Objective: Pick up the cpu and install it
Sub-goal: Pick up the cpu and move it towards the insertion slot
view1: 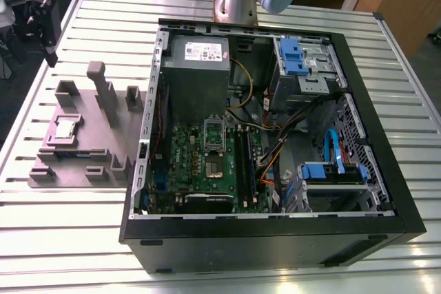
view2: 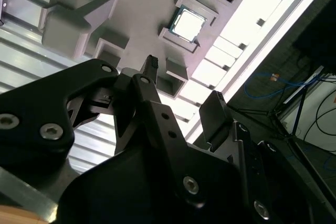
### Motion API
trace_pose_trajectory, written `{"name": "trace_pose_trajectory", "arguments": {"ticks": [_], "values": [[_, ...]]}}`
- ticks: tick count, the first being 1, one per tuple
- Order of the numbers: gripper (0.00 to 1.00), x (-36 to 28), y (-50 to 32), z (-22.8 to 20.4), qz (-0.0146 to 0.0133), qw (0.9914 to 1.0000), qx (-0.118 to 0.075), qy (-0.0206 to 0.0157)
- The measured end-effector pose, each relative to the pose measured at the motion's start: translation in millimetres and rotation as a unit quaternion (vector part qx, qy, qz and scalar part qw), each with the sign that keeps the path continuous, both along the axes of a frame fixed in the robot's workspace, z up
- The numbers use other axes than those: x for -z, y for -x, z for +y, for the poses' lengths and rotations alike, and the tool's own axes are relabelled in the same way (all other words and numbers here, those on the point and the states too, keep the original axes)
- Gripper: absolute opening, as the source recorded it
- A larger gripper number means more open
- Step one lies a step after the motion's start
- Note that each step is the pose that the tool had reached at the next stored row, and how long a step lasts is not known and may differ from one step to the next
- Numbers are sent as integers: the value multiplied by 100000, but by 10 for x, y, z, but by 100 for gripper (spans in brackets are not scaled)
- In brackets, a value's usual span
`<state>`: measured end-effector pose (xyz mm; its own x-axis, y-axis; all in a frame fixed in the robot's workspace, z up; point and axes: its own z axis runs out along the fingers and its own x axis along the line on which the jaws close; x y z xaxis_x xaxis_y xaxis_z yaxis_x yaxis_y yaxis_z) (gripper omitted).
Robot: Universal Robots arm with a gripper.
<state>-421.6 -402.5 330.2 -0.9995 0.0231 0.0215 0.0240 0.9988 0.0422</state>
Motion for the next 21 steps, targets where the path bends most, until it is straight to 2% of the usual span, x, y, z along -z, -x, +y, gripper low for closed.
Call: {"name": "trace_pose_trajectory", "arguments": {"ticks": [21], "values": [[59, 77, 0, 0, -1, 100000, -2, 1]]}}
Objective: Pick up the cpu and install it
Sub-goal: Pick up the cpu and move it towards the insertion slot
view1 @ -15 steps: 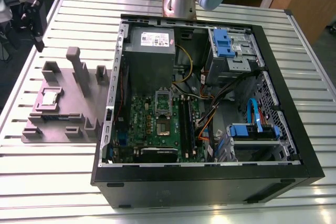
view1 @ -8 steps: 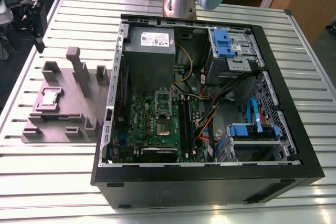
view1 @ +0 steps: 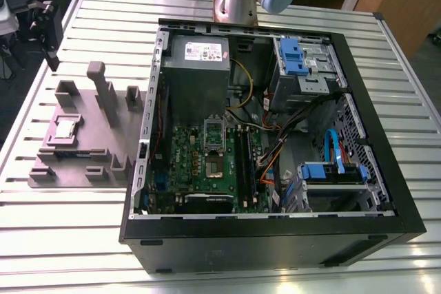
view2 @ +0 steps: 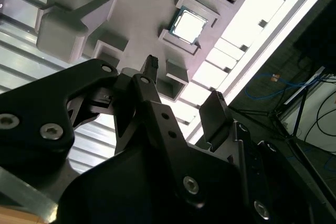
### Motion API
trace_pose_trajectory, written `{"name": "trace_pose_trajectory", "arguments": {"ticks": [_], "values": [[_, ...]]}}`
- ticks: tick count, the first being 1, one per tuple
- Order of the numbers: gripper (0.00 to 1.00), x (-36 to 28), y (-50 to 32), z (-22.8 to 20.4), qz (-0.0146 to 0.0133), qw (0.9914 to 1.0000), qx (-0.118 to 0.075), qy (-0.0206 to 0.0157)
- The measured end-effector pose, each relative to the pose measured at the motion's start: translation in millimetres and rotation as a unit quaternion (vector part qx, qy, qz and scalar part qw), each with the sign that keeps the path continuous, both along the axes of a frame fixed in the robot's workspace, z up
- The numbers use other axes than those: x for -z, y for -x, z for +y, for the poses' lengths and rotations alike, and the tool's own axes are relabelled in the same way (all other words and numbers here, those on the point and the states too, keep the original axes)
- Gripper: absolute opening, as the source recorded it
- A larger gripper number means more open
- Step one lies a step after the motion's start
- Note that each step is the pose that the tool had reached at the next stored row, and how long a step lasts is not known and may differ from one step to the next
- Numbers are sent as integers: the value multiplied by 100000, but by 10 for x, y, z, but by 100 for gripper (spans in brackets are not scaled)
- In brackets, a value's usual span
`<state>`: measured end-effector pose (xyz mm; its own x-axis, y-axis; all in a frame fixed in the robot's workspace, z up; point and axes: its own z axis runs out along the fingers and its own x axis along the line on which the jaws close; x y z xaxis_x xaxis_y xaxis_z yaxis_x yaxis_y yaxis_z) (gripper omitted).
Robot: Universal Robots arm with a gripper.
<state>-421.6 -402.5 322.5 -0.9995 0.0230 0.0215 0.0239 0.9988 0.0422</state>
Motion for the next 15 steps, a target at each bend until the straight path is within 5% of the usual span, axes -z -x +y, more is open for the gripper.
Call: {"name": "trace_pose_trajectory", "arguments": {"ticks": [15], "values": [[59, 61, 0, 0, 1, 100000, 1, 0]]}}
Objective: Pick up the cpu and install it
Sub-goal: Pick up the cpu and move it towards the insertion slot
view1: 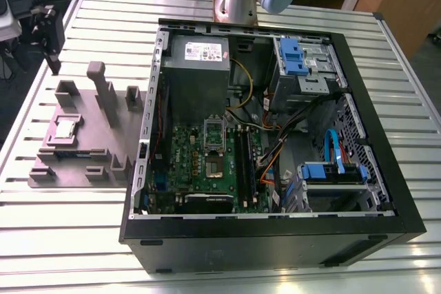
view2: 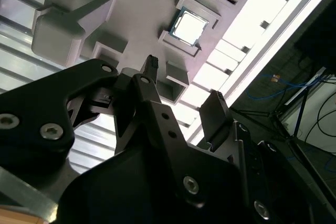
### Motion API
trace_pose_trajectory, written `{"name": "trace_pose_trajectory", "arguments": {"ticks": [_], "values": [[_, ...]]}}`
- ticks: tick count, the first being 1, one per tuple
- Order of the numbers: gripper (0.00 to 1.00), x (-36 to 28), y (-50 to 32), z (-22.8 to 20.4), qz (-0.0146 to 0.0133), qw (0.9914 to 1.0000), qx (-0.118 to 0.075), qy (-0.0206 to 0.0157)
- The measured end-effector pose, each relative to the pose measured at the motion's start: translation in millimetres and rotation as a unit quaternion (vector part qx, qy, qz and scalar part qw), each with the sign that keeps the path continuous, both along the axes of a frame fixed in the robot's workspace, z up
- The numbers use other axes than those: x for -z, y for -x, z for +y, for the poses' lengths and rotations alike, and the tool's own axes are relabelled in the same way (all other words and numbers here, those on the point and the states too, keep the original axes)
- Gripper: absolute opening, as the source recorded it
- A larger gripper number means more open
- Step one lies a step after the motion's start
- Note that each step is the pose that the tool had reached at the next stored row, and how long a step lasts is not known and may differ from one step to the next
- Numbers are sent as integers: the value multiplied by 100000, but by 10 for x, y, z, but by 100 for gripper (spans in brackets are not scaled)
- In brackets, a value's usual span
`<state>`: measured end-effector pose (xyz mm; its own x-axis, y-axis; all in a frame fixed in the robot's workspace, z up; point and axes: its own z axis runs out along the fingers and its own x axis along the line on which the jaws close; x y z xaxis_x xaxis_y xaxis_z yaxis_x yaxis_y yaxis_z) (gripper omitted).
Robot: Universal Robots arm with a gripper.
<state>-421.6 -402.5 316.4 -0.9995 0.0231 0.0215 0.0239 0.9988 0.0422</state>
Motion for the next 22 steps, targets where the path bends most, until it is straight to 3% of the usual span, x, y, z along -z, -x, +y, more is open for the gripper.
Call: {"name": "trace_pose_trajectory", "arguments": {"ticks": [22], "values": [[59, 89, 0, 0, 0, 100000, -1, -1]]}}
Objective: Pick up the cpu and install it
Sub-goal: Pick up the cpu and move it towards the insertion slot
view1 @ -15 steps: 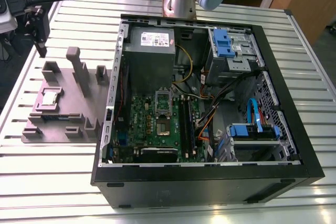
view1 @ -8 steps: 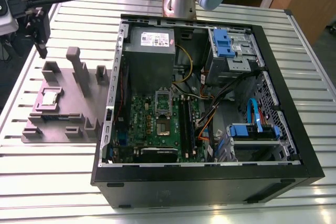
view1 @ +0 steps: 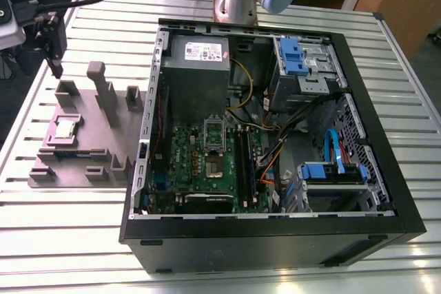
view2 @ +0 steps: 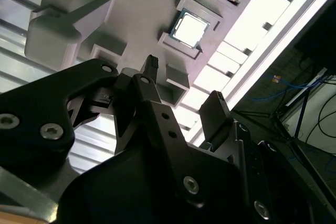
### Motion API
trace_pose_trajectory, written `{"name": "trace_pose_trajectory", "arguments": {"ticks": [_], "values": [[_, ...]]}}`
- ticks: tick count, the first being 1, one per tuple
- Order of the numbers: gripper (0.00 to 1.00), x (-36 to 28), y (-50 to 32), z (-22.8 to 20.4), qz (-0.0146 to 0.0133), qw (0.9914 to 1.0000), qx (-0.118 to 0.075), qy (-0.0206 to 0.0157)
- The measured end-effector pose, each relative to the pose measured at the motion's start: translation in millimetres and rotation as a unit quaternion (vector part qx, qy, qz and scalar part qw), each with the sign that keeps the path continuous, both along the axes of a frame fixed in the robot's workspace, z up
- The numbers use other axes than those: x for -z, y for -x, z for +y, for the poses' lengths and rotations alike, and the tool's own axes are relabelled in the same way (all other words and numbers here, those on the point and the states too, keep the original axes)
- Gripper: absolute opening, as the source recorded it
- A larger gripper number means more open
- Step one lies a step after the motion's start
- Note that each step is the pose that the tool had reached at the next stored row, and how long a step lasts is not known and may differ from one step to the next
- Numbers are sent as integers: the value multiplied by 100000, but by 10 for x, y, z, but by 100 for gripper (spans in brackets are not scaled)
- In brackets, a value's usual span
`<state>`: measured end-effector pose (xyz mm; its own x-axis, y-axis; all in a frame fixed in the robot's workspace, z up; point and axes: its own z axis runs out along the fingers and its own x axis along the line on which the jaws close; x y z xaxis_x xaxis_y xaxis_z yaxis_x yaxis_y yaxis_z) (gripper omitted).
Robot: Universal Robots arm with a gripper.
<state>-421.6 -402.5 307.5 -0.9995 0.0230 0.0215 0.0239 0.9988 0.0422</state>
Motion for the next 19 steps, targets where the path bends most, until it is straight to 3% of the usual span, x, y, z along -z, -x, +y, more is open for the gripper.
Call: {"name": "trace_pose_trajectory", "arguments": {"ticks": [7, 19], "values": [[59, 47, 0, -4, 3, 100000, 0, 2], [59, 146, 0, -79, -5, 100000, -111, -3]]}}
